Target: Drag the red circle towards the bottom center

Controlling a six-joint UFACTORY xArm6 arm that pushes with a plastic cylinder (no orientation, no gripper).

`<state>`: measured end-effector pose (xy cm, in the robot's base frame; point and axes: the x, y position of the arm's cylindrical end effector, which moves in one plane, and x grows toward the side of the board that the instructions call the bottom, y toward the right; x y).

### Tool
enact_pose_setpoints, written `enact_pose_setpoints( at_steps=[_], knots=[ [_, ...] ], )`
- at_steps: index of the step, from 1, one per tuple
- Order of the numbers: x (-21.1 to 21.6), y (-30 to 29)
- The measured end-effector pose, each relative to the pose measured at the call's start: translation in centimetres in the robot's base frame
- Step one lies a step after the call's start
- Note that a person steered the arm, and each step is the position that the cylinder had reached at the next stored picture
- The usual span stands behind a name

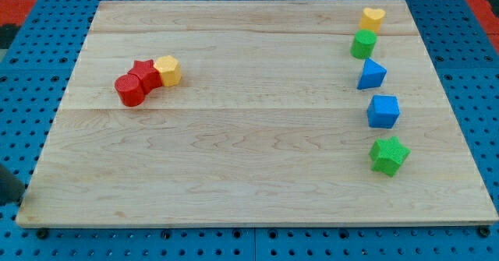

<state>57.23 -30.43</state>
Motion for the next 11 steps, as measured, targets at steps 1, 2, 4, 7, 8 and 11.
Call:
enact_pose_setpoints(
  at_steps=[1,2,4,7,8,11],
  knots=[
    [-7.6,0.3],
    [-12.2,2.8],
    [-16.2,8.7],
    [-10.2,25.1],
    [-11.5,21.1],
    [-4.7,26.7]
  ],
)
